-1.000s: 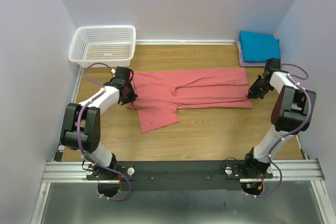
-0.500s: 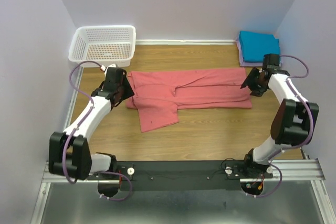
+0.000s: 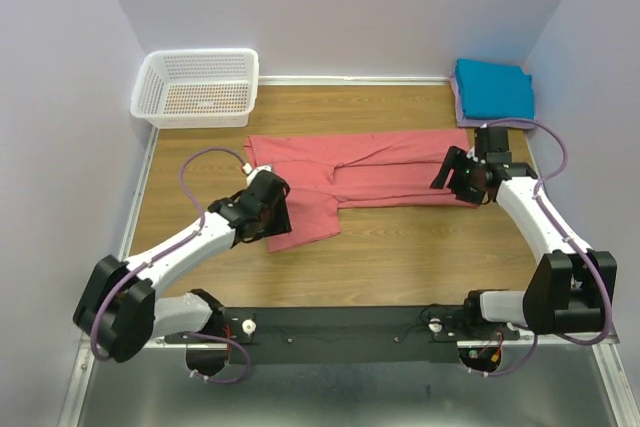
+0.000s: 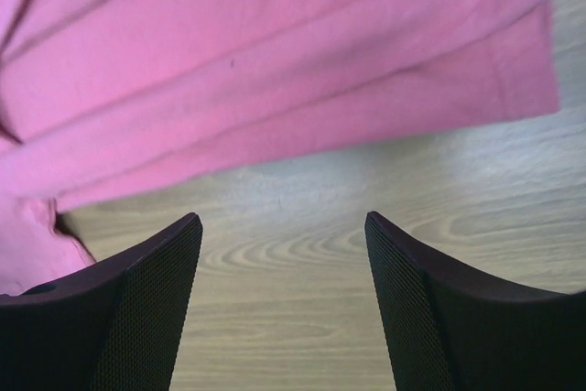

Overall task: Fold and stack the t-shirts
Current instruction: Fold the tshirt

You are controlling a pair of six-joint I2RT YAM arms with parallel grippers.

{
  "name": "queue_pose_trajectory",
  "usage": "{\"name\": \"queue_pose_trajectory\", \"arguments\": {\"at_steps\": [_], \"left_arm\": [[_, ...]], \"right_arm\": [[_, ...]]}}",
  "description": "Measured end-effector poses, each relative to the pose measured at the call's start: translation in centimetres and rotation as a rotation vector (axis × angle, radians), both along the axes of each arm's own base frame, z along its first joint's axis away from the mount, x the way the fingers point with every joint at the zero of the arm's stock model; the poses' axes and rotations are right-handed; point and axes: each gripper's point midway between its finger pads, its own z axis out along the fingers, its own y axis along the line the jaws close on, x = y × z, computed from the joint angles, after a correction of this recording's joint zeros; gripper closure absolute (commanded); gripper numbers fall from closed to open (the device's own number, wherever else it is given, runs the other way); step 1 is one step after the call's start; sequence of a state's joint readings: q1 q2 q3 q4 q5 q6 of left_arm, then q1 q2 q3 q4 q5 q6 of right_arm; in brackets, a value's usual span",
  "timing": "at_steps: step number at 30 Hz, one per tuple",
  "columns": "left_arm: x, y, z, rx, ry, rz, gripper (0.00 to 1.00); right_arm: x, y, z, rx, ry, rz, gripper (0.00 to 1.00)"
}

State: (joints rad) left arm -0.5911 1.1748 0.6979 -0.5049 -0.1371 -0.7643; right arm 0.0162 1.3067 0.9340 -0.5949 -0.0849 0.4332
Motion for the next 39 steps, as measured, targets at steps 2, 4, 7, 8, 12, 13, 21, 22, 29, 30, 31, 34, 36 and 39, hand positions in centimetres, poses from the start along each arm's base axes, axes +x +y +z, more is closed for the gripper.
{"name": "queue_pose_trajectory", "arguments": {"at_steps": [2,4,7,8,12,13,21,22,29,30,31,34,36,39], "left_arm": [[-0.7,-1.0,-1.1,0.019,0.038,-0.027,0.43],[-1.3,-1.9,-2.2,0.039,0.071,-0.053,0.43],[-1.7,-3.2,-3.6,0.076,0.113,-0.082,0.43],[-1.7,-3.5,-4.0,0.09,0.124,-0.087,0.43],[-1.5,-4.4,-4.8,0.124,0.133,-0.092,0.47],[-1.3,-4.5,-4.9,0.127,0.131,-0.089,0.48],[-0.5,-4.9,-5.2,0.165,0.104,-0.066,0.82],[-0.4,-4.9,-5.2,0.167,0.102,-0.065,0.87],[0.3,-4.9,-4.5,0.22,0.099,-0.057,1.0],[0.9,-5.1,-3.7,0.23,0.088,-0.055,1.0],[1.4,-5.2,-3.2,0.233,0.078,-0.053,1.0],[4.3,-6.3,-0.1,0.218,0.0,-0.047,1.0],[7.0,-6.4,2.0,0.212,-0.059,-0.027,1.0],[10.3,-5.7,3.5,0.228,-0.104,0.004,1.0]], "right_arm": [[-0.7,0.7,-0.6,0.005,0.018,0.023,0.18],[-1.4,1.2,-1.3,0.01,0.038,0.04,0.16],[-2.1,1.6,-2.0,0.014,0.058,0.059,0.15],[-2.3,1.7,-2.1,0.016,0.061,0.066,0.15],[-2.7,1.9,-1.9,0.02,0.053,0.083,0.11],[-2.8,2.0,-1.9,0.02,0.049,0.085,0.11],[-3.0,2.1,-1.7,0.017,0.04,0.109,0.11],[-3.0,2.1,-1.7,0.018,0.039,0.113,0.11],[-3.0,2.2,-1.8,0.021,0.045,0.129,0.11],[-2.9,2.2,-1.9,0.02,0.048,0.13,0.11],[-2.8,2.2,-1.9,0.018,0.05,0.133,0.1],[-2.5,2.2,-1.5,0.012,0.043,0.142,0.1],[-2.2,2.2,-1.2,0.008,0.034,0.149,0.09],[-2.0,2.2,-0.8,0.005,0.026,0.161,0.03]]}}
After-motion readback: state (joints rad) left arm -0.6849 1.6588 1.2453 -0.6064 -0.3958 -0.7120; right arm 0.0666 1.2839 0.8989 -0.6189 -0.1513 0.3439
